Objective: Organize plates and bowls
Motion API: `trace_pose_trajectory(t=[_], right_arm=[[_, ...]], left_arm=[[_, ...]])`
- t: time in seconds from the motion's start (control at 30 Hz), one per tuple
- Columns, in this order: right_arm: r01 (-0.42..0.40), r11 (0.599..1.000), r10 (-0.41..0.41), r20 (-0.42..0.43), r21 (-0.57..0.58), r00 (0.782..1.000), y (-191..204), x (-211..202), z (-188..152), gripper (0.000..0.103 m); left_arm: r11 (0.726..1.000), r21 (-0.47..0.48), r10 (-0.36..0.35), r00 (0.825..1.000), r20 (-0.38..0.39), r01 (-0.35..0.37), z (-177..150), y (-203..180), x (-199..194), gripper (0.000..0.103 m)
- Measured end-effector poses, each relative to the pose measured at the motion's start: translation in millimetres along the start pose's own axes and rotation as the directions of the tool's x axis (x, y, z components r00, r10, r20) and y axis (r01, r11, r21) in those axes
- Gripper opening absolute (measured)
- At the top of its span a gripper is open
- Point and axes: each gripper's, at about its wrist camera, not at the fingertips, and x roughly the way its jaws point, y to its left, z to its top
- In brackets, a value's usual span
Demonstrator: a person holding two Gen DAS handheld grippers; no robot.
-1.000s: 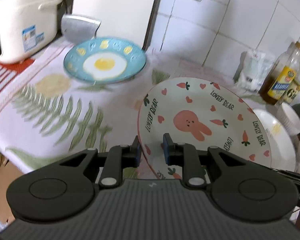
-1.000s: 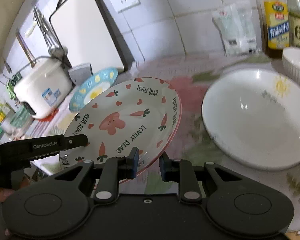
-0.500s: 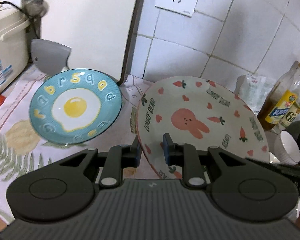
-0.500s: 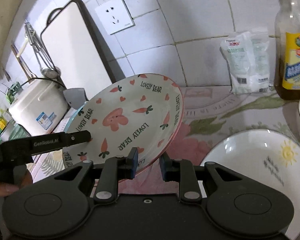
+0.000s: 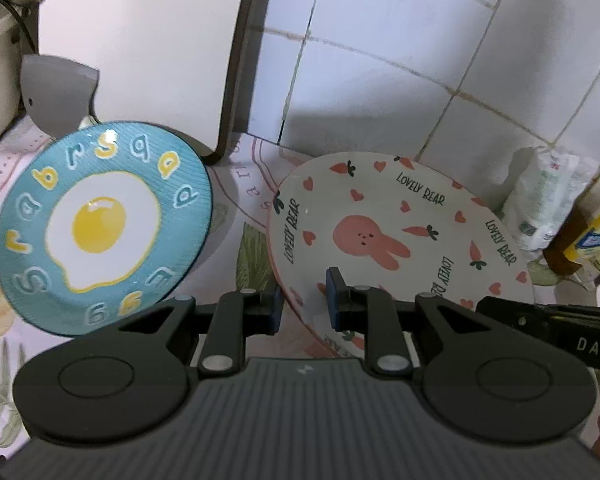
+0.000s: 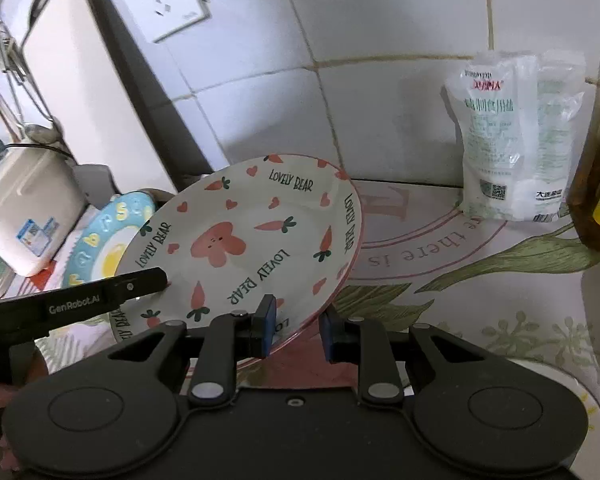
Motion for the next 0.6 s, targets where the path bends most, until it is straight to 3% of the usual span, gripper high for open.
trace_pose_trajectory(t=[0.43,0.6], right_arm=[[0.060,0.998,-0.059,-0.020,0.029,0.998,-13.6,26.9,7.3,0.028],[0.109,0.993,-0.105,-0.091,0.042,0.990,-12.9,32.5,0.1,0.034]], left_arm=[[1.000,0.012,0.011,0.999,-0.037,-0.011,5.4,-7.6,31.2,0.020],[1.000,-0.015,-0.011,0.989,-0.147,0.008,5.1,-2.0,36.0,0.021]])
